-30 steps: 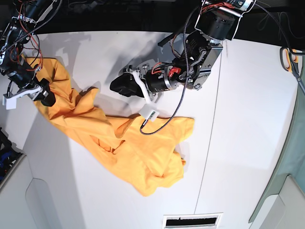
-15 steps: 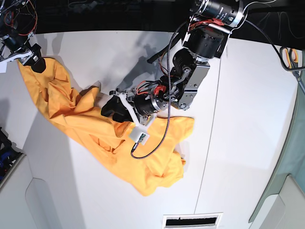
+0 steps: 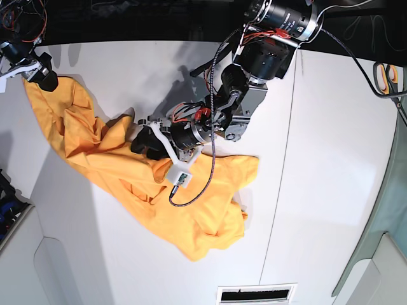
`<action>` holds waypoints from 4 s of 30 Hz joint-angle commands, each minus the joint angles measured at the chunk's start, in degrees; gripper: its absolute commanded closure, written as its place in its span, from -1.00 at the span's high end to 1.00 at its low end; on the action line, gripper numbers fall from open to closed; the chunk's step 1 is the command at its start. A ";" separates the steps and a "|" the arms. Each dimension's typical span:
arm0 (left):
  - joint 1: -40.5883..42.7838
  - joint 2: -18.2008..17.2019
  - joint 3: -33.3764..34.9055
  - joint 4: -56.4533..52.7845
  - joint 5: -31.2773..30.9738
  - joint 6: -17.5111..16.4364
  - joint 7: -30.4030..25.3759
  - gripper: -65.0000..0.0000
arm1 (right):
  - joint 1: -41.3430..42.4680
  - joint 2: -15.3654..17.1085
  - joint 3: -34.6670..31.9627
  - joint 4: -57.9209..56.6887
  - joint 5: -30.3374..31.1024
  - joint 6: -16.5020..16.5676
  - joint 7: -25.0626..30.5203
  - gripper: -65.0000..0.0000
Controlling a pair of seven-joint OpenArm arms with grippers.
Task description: Layout the t-shirt on the table in an organized manner, then fold the t-shirt properly
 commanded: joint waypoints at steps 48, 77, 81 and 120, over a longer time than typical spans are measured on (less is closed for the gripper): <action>-1.79 0.60 0.07 4.57 -33.70 -11.31 32.72 -0.11 | 0.20 0.79 0.22 1.07 1.49 0.59 2.49 -0.22; 5.92 0.60 4.07 12.74 -7.19 -6.86 14.08 0.02 | 0.20 0.79 0.22 1.07 1.07 0.57 2.16 -0.22; 5.75 0.60 6.23 12.28 -6.51 -6.01 9.62 0.02 | 0.17 0.81 0.22 1.07 1.09 0.57 1.53 -0.22; 19.28 -6.71 6.38 47.30 -22.14 -11.31 27.23 -1.00 | 0.20 2.05 0.22 1.05 -2.10 0.55 4.31 -0.22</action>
